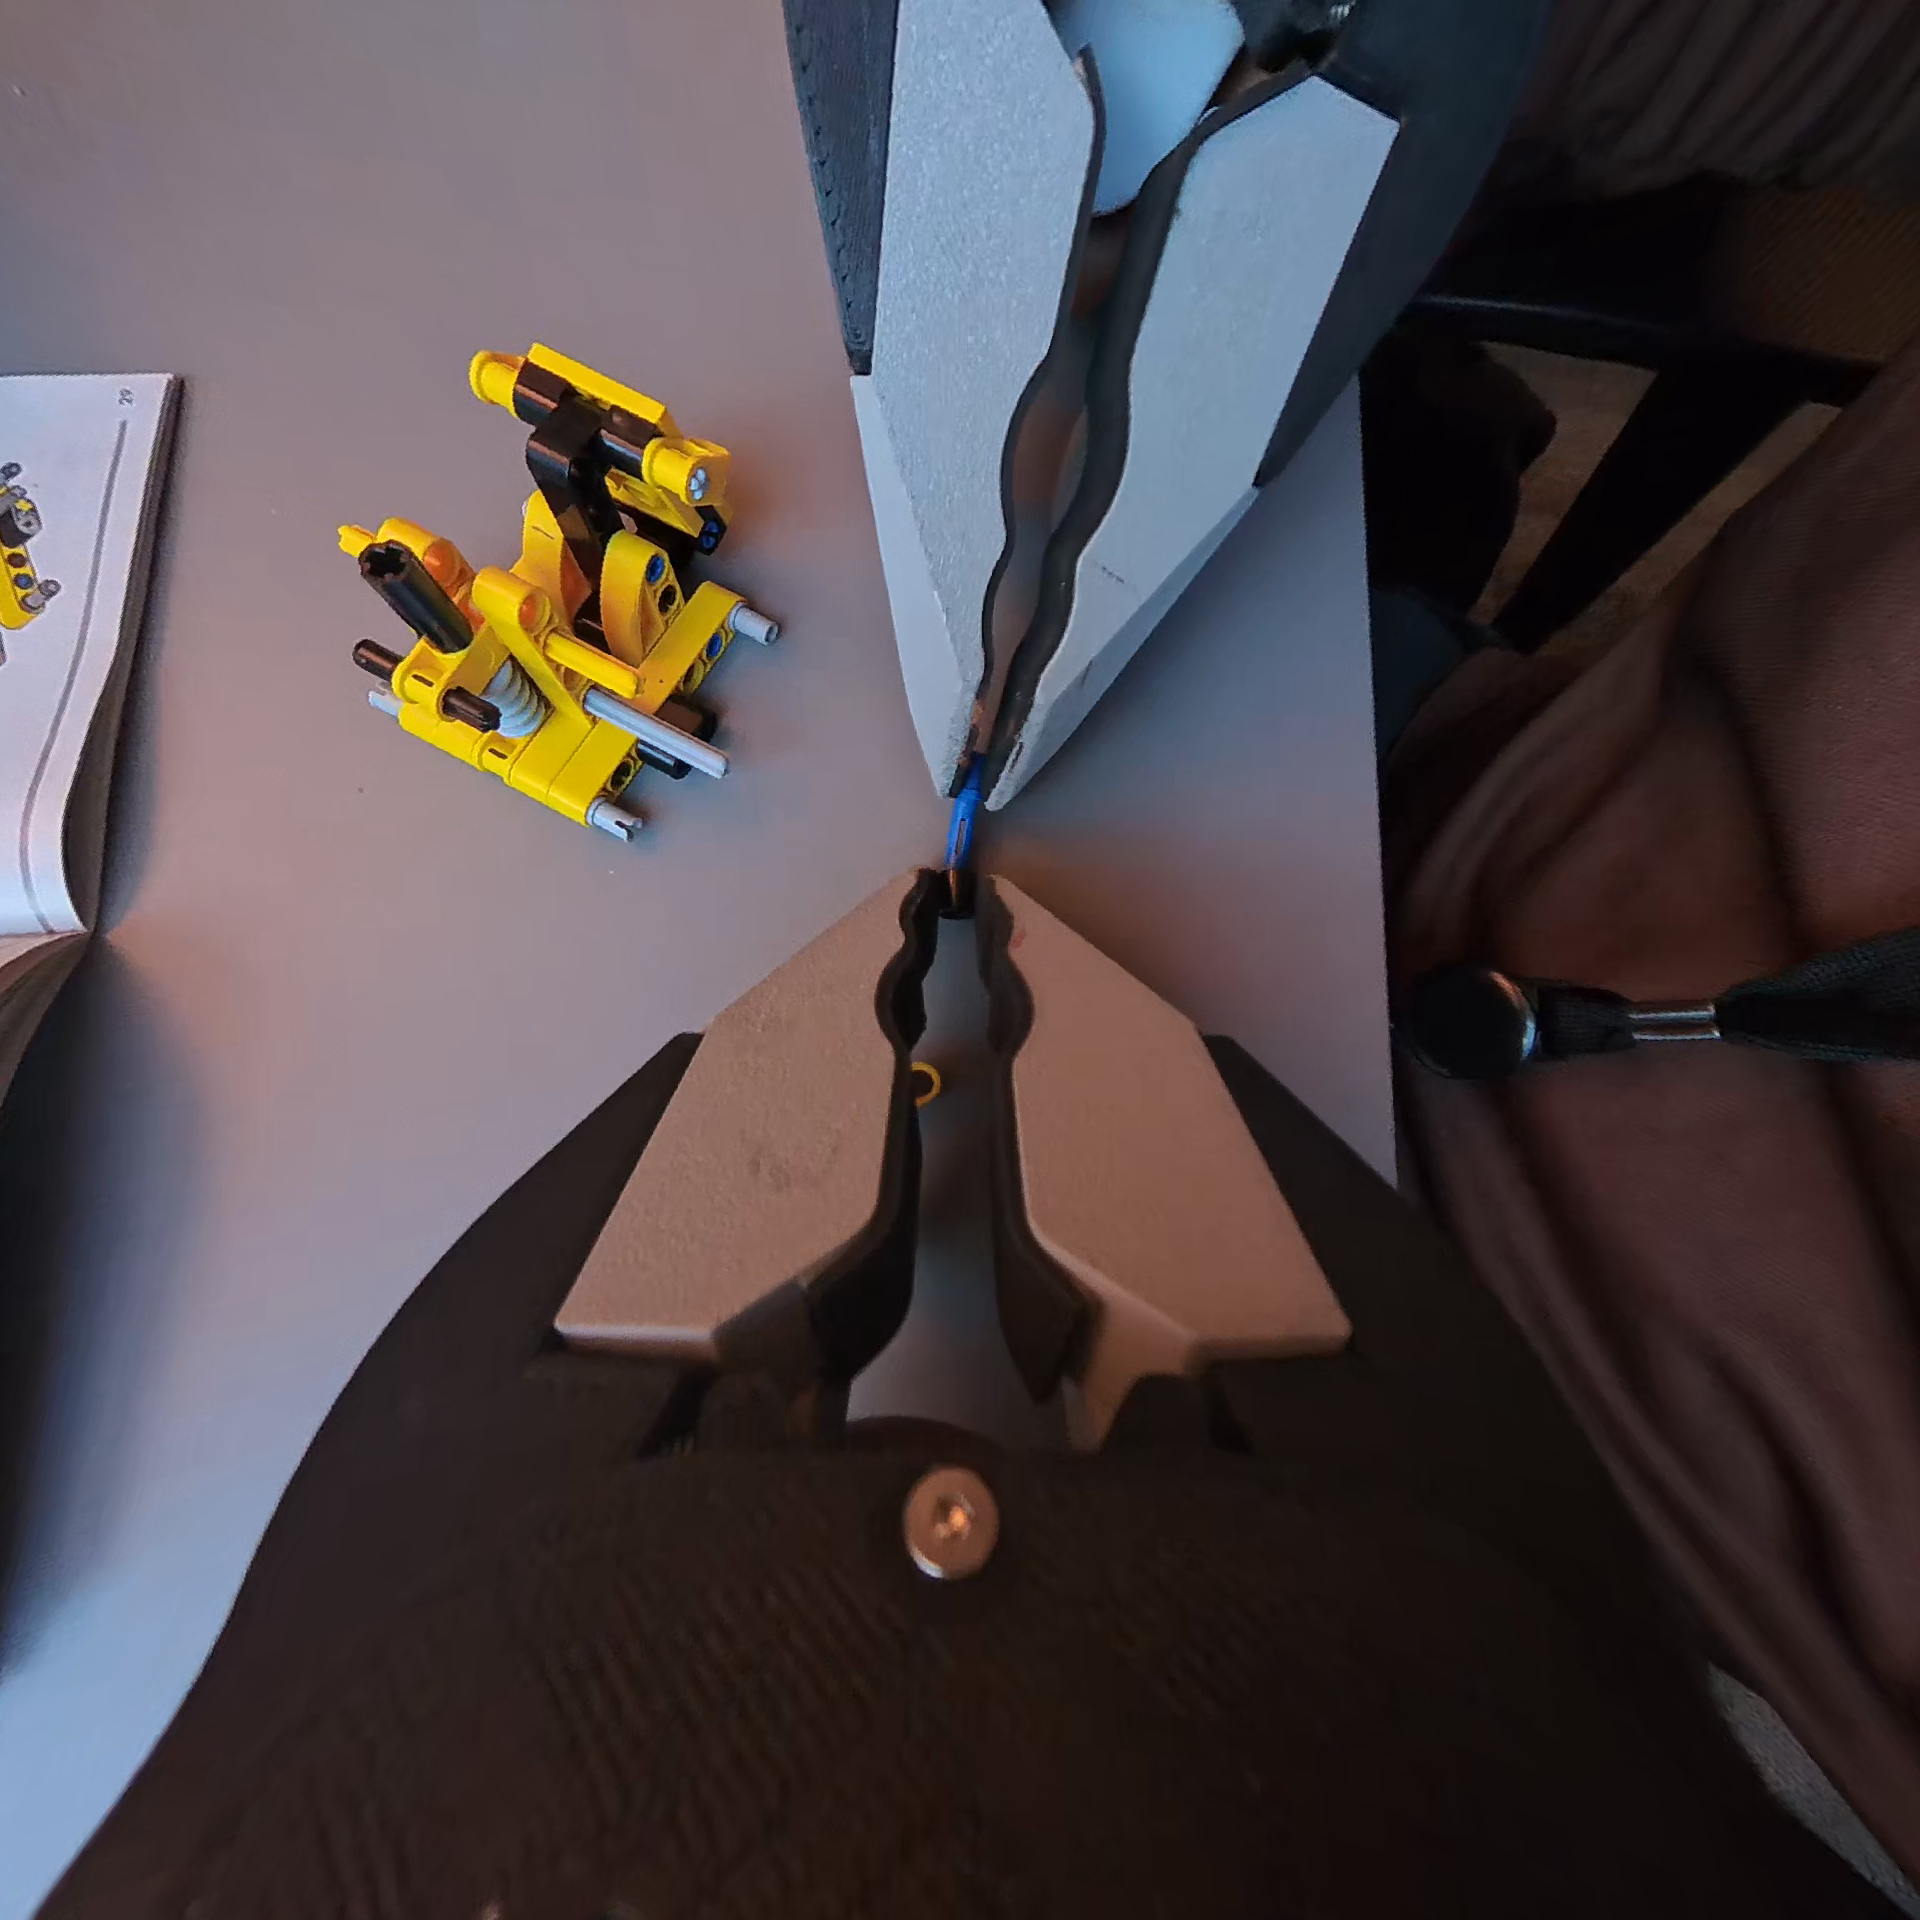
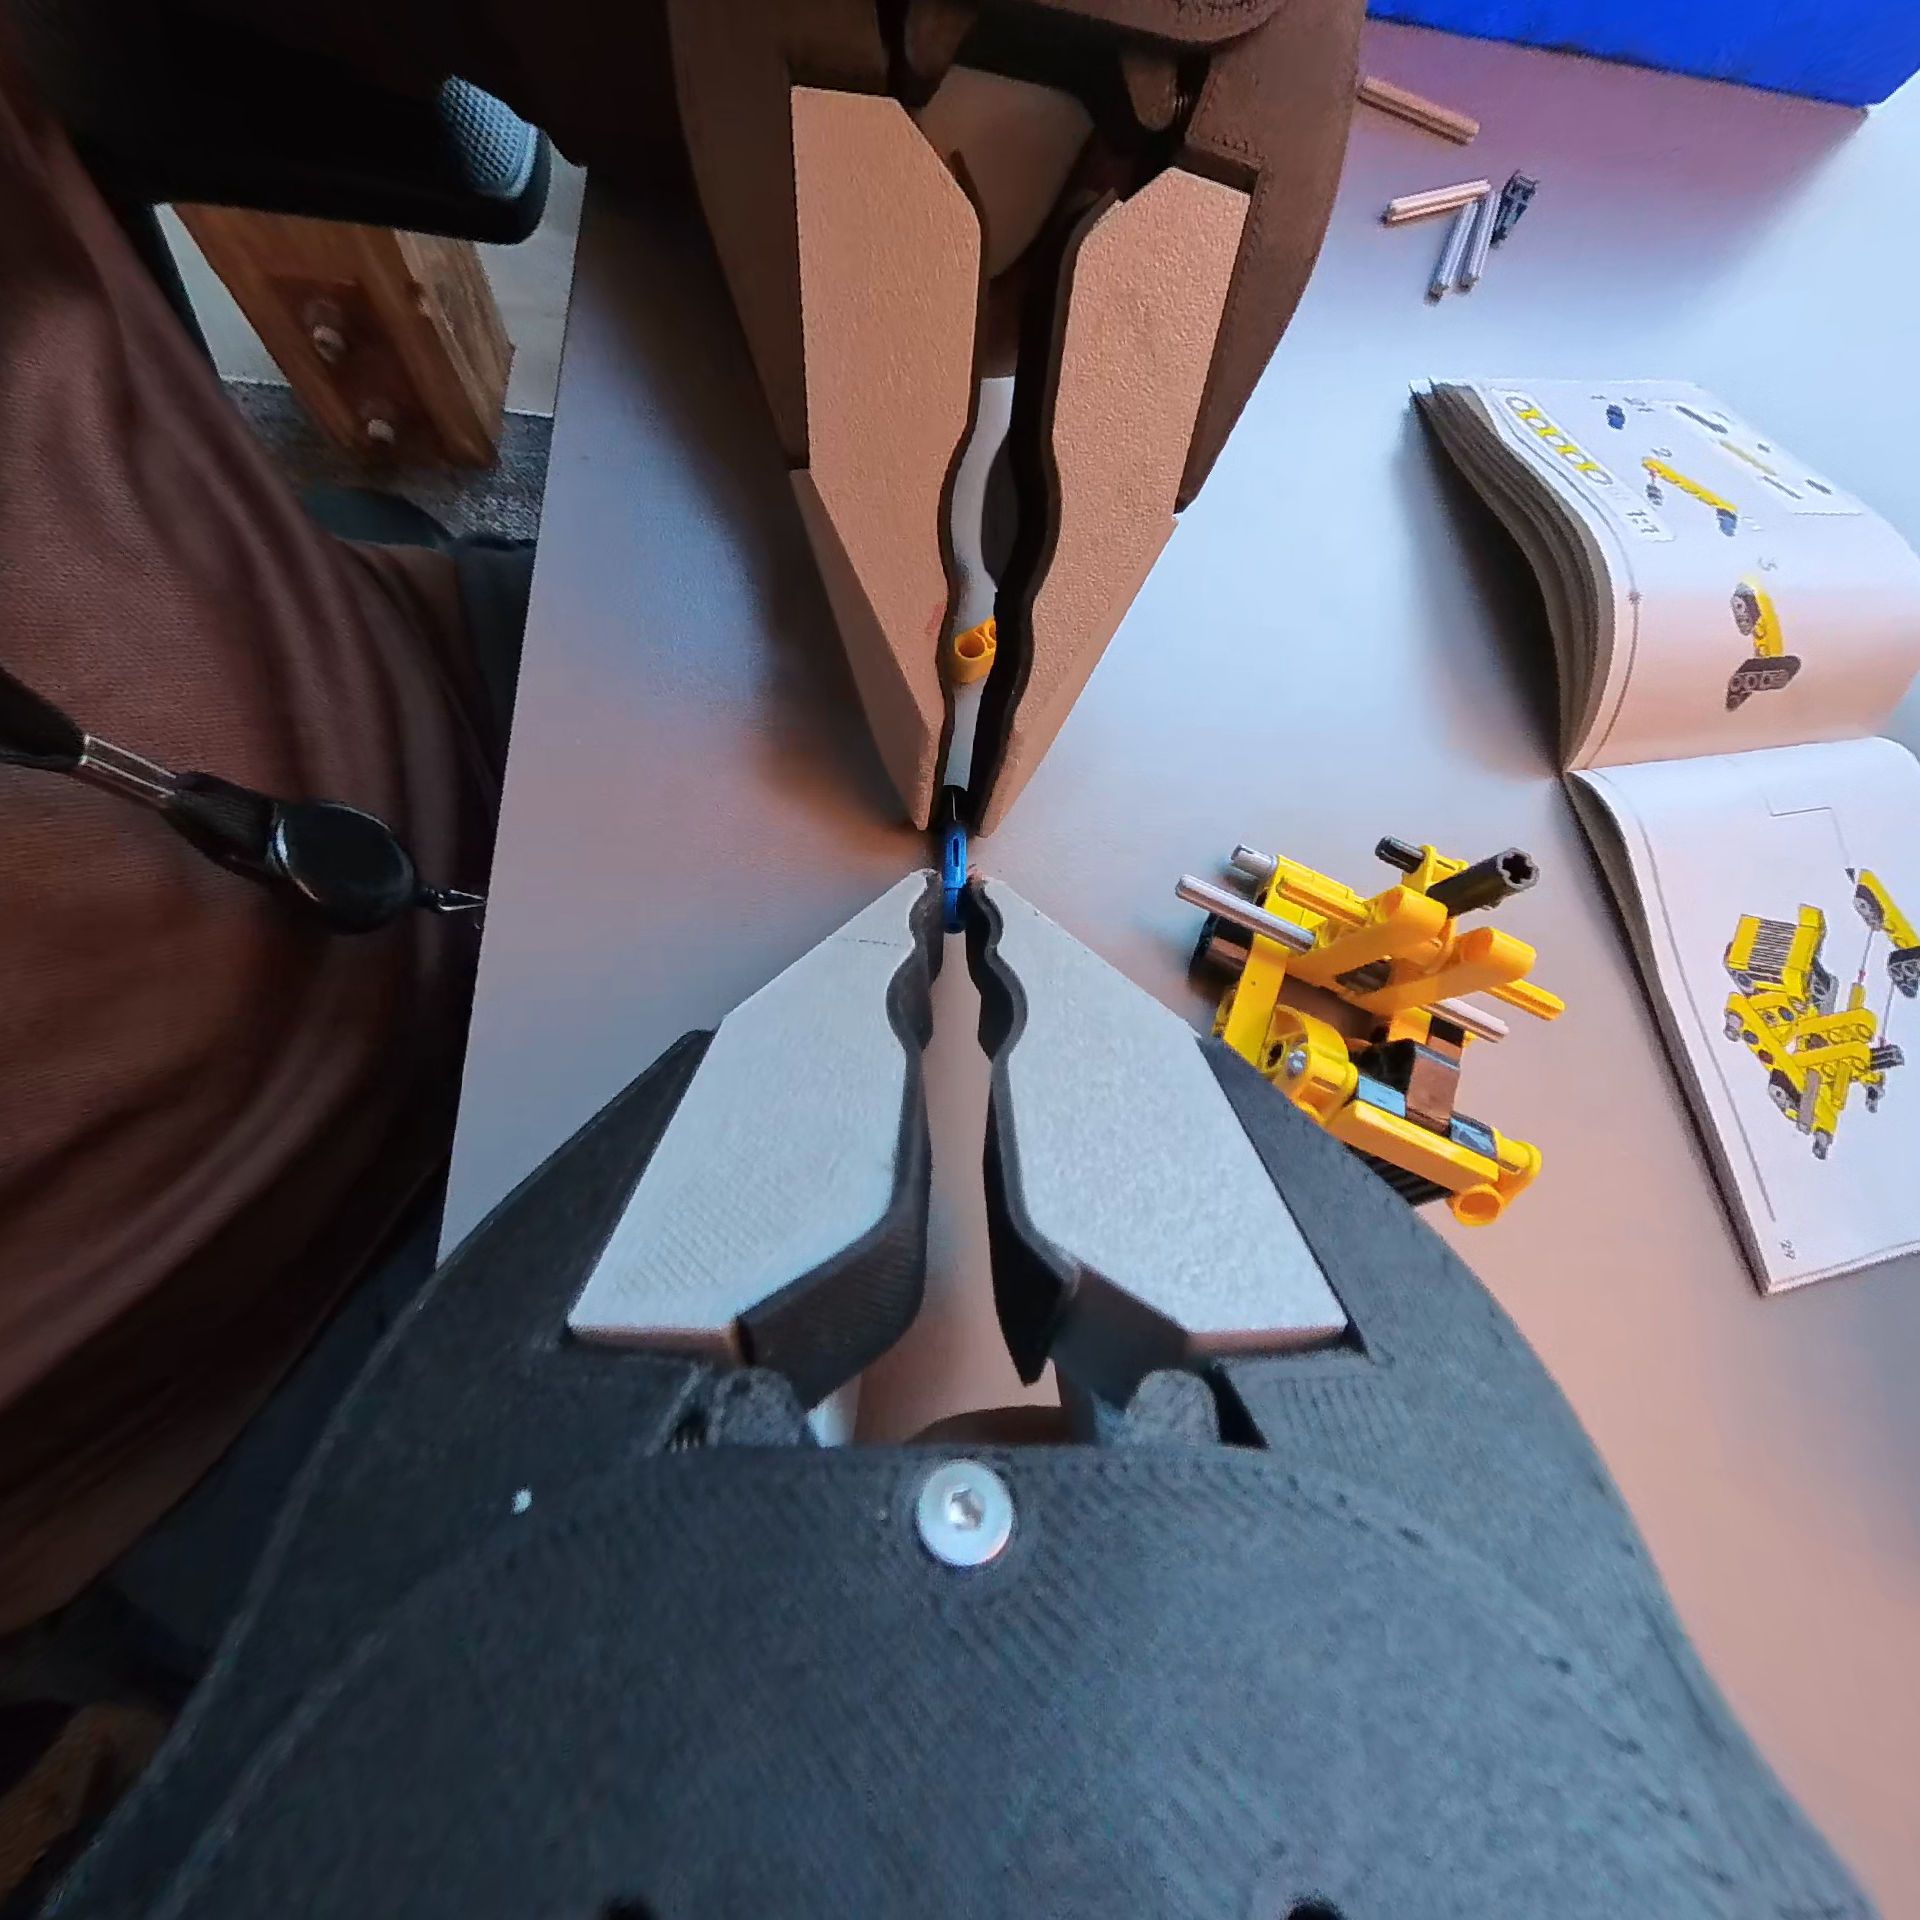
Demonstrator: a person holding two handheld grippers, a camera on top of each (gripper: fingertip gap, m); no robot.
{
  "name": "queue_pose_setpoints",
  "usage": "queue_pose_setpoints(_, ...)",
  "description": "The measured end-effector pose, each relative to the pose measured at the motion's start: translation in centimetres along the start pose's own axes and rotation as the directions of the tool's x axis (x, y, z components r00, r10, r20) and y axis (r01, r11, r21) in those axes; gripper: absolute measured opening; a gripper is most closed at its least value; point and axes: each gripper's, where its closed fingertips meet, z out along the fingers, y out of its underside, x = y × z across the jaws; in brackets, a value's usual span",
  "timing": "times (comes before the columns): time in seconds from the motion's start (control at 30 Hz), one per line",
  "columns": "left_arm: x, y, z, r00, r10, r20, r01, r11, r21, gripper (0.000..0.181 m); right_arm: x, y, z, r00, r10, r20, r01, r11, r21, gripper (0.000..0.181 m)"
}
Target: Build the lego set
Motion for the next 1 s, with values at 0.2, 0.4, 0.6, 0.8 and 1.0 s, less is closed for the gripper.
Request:
queue_pose_setpoints(0.2, 0.0, 0.0, 0.0, 1.000, 0.016, -0.005, -0.016, 1.000, 0.000, 0.005, -0.1, 0.2, 0.2, 1.000, -0.002, 0.019, 0.002, 1.000, -0.012, 0.001)
queue_pose_setpoints(0.4, 0.1, 0.1, 0.0, 1.000, 0.009, -0.017, -0.008, 1.000, 0.001, 0.005, 0.0, 0.4, 0.5, 0.999, -0.039, 0.022, 0.040, 0.999, -0.025, 0.000)
queue_pose_setpoints(0.6, 0.7, -0.4, 0.6, 0.999, 0.022, -0.042, -0.022, 1.000, 0.002, 0.005, -1.0, -3.3, -0.2, 0.997, -0.011, 0.074, -0.002, 0.983, 0.183, 0.000)
queue_pose_setpoints(0.8, 0.7, -0.3, 0.4, 0.999, 0.014, -0.040, -0.014, 1.000, 0.003, 0.005, 0.8, -0.8, -0.9, 0.999, 0.047, -0.019, -0.045, 0.995, 0.092, 0.000)
queue_pose_setpoints(1.0, 0.7, -0.3, 0.5, 0.999, 0.018, -0.032, -0.018, 1.000, 0.004, 0.005, 1.1, 0.8, -2.6, 0.984, 0.158, -0.081, -0.156, 0.987, 0.029, 0.000)
